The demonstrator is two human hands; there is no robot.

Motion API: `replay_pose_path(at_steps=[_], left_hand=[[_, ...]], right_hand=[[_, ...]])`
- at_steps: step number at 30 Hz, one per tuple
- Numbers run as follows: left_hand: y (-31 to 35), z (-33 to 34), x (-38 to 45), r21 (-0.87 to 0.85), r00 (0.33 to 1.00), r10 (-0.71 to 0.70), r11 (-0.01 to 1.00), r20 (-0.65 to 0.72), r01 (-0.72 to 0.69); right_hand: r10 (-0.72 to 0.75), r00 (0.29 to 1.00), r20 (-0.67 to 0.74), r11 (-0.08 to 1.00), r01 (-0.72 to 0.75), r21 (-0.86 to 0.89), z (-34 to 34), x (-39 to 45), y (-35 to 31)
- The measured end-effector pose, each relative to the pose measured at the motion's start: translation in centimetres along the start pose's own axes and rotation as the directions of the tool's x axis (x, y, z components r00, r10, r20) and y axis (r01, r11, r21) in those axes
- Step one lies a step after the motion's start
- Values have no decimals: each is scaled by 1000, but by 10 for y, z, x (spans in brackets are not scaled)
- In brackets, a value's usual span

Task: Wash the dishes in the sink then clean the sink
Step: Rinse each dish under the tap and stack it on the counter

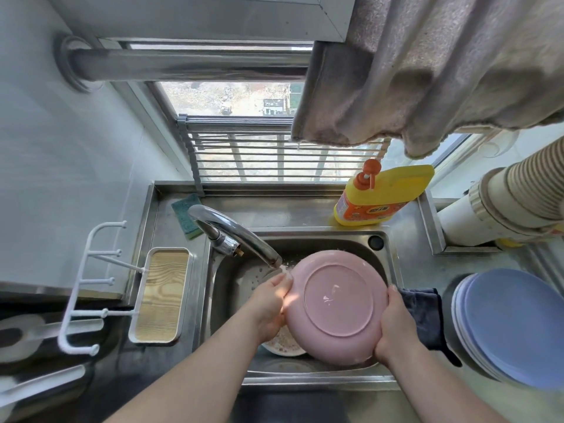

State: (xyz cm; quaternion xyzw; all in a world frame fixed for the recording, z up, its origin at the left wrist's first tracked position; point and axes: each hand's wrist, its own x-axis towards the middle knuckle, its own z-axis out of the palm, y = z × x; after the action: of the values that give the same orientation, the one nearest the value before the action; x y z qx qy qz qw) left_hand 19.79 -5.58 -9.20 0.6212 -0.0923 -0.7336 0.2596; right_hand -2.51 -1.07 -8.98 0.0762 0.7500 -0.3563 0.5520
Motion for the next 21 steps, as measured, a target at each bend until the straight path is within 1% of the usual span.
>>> replay_pose_path(at_steps=[3,5,9,11,14,16,18,19,21], left_hand=[[-5,3,-6,-7,999,-33,999,-24,33],[-6,3,-4,-17,997,-53,998,-47,52],[-2,1,4,4,994,-93,996,-60,94],[4,-1,6,53,995,-77,995,-65,81],[13,-6,4,86,998,-24,996,-66,30],[16,-12,3,64,998,12,998,-60,-8],[19,-16,0,62,996,57,997,-65,-52],[19,-18,-1,92,991,112,990,-69,-105],[20,-24,-3,178,964,259,953,-59,-245]], right_hand=[[-177,983,-56,984,178,18,3,-4,1],[-286,956,-69,958,284,-42,5,-9,0],[-502,865,20,847,496,-189,12,-33,-5],[-595,796,110,749,599,-284,16,-39,-4],[-698,677,235,545,714,-439,22,-43,-1],[-739,590,326,400,773,-493,31,-47,0],[-743,517,424,258,807,-532,42,-53,4],[-731,498,467,199,810,-551,47,-58,5],[-690,492,530,101,791,-603,56,-61,7]])
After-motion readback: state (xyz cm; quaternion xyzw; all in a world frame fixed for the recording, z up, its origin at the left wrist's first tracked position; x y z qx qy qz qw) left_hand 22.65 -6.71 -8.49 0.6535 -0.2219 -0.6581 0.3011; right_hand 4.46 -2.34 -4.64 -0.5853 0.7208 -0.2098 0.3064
